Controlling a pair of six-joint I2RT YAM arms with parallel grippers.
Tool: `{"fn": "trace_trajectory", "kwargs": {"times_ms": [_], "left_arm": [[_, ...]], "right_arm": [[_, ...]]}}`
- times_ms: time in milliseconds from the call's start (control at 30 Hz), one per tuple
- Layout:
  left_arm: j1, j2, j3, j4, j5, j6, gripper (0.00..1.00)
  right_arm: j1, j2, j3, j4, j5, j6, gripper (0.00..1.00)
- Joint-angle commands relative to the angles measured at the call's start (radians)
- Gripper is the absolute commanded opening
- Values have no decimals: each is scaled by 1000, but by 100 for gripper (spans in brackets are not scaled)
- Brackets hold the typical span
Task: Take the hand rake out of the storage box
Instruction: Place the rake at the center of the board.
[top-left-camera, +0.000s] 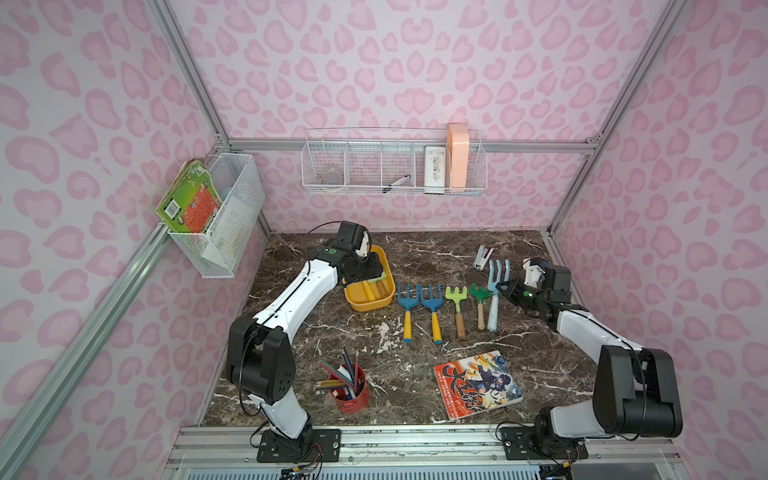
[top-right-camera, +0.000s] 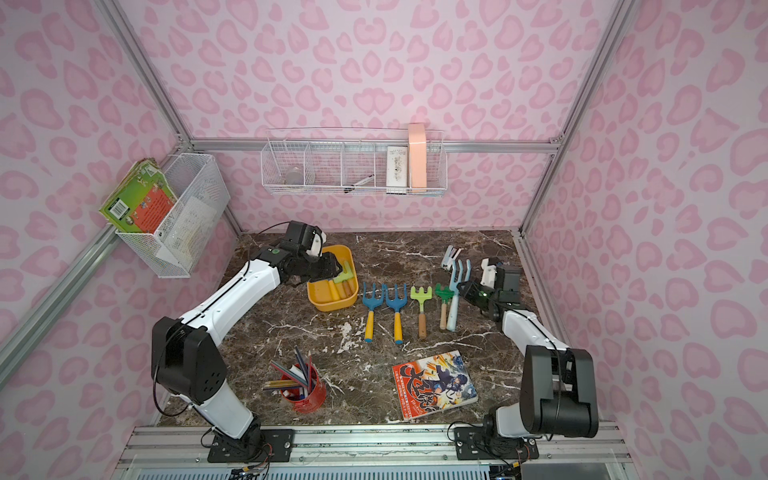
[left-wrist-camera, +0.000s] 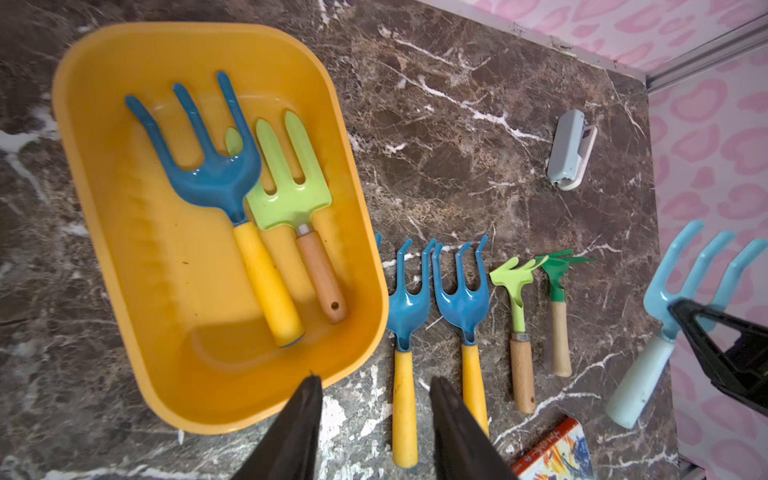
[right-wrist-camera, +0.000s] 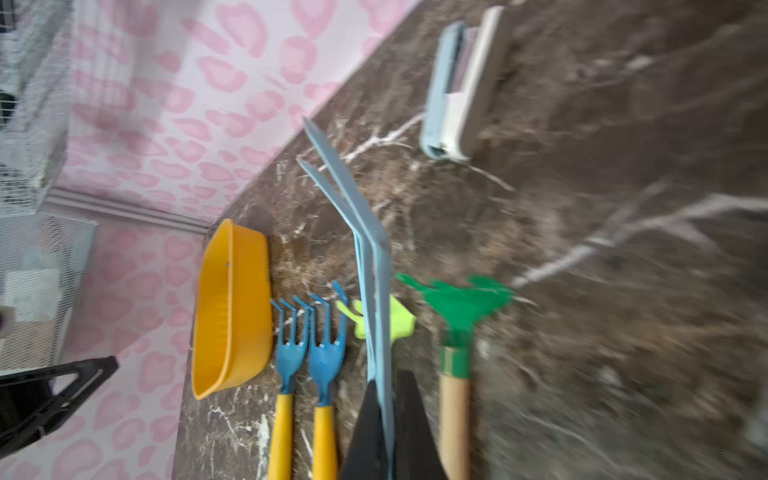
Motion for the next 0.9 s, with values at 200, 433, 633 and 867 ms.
{"fn": "trace_trajectory", "kwargs": {"times_ms": [200,433,633,867], "left_arm": [[31,9,23,-34,-15,22,47],[34,-6,12,-42,-31,28,48],[37,-16,1,-43,-43,28,48],[40,-23,-8,-37,-51,26,48]], "right_arm": [[-165,43,1,-151,-55,-209,0],[-162,193,79,-193,-77,-292,0],[-151,277,124,-194,-119,-312,2],[-145,325,172,-203,-119,-320,5]]}}
